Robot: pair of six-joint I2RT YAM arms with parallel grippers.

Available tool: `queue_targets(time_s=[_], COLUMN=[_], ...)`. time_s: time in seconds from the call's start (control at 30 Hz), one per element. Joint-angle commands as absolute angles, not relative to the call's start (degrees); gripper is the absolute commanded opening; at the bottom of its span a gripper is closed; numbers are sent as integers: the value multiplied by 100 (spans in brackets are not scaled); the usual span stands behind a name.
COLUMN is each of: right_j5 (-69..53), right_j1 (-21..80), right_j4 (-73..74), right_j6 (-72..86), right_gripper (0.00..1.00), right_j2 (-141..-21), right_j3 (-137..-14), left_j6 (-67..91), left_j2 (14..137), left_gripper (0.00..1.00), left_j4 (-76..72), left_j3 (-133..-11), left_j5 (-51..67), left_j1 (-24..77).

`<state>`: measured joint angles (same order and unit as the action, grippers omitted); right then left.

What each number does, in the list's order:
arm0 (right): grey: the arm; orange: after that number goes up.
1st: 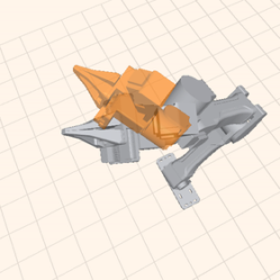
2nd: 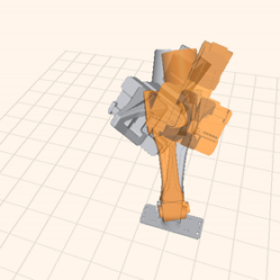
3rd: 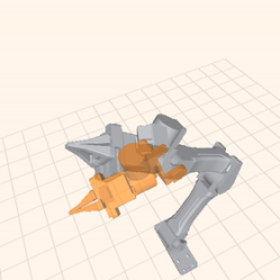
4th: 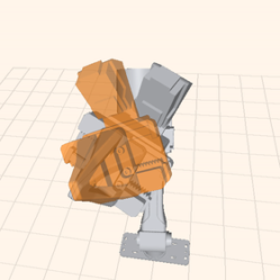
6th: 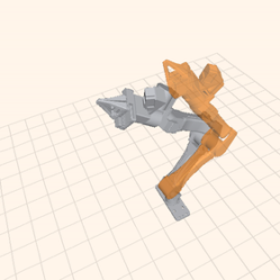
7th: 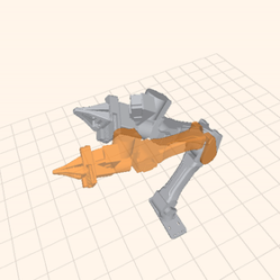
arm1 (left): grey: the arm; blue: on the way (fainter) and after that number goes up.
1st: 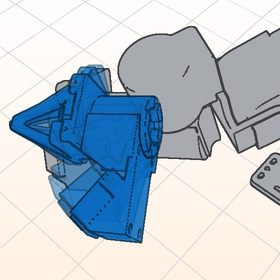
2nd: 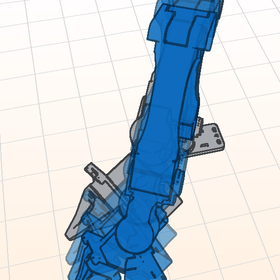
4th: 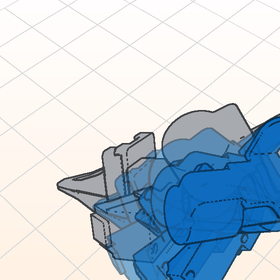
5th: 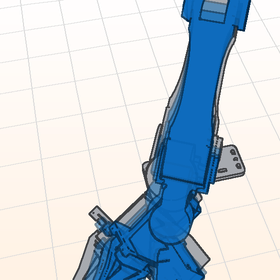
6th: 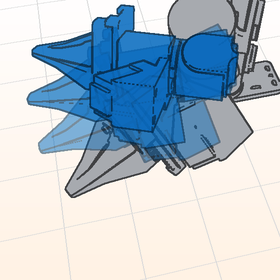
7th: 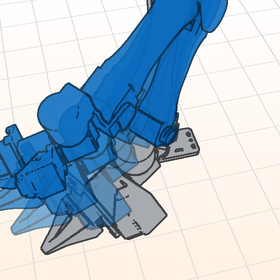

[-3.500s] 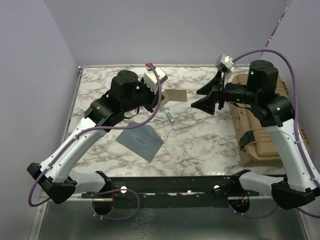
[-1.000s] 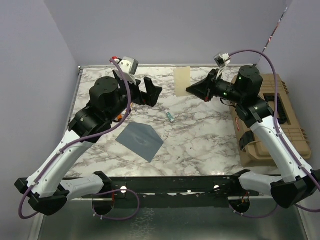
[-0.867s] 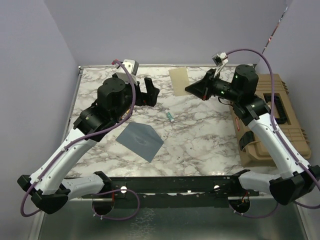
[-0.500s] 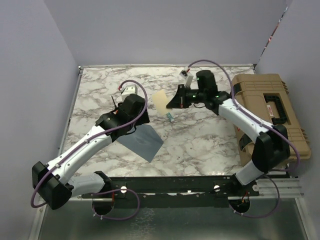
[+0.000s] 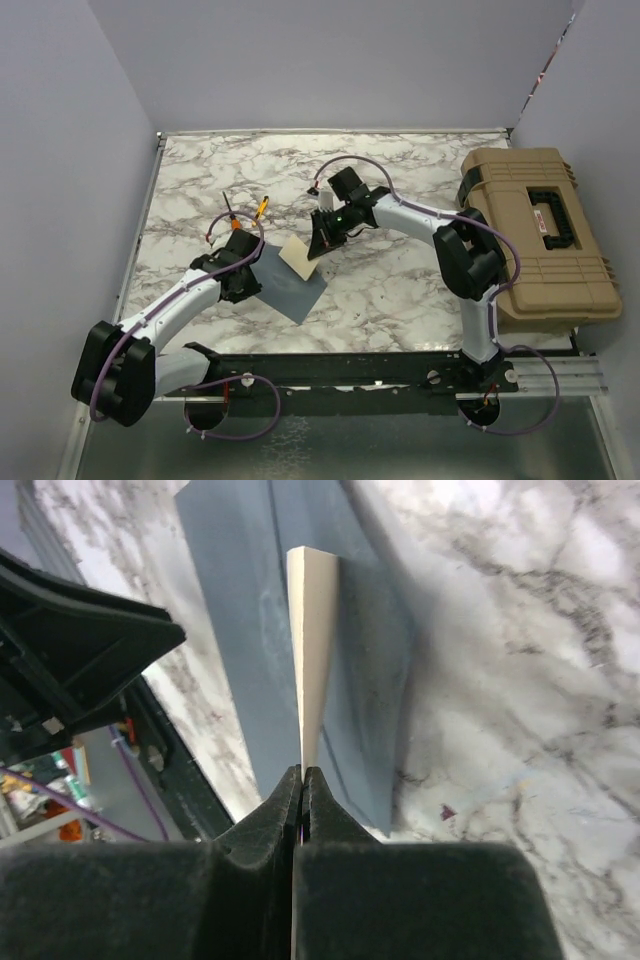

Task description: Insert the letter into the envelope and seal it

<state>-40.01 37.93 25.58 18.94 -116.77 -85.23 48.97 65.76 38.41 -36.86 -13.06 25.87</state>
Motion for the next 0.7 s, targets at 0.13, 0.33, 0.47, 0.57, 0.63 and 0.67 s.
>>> queue_targets(time_s=[0.13,0.33,0.47,0.57,0.63,0.67], right_j5=[-3153,-2803,-2591,-2385,-2274,-2174], right_j1=[3901,4130,4283,4323,4359,4386], right_j4=[3143,3086,3150,3190,3230,3281], right_j6=[1292,1344,1563,1896,2106,2196], right_gripper=[1,1,0,1,1,1], right_j2=[-12215,-12311,-12332,-12275,-12253,-12244], right_j3=[-8964,-8906,-8949,-8966,-8970,-8991], left_j6=[4783,4909,5009,5025,5033,5045], left_j2=[6638,6864,6978,7108,7172,7194], left_gripper=[29,29,29,27,25,25], left_j4=[3245,3133,3031,2911,2862,2857], left_j3=[-3252,-3080,-2996,-2955,-2932,-2923], left_j5=[-552,-503,-456,-320,-276,-277], left_j1=[2356,2330,2335,2331,2330,2330])
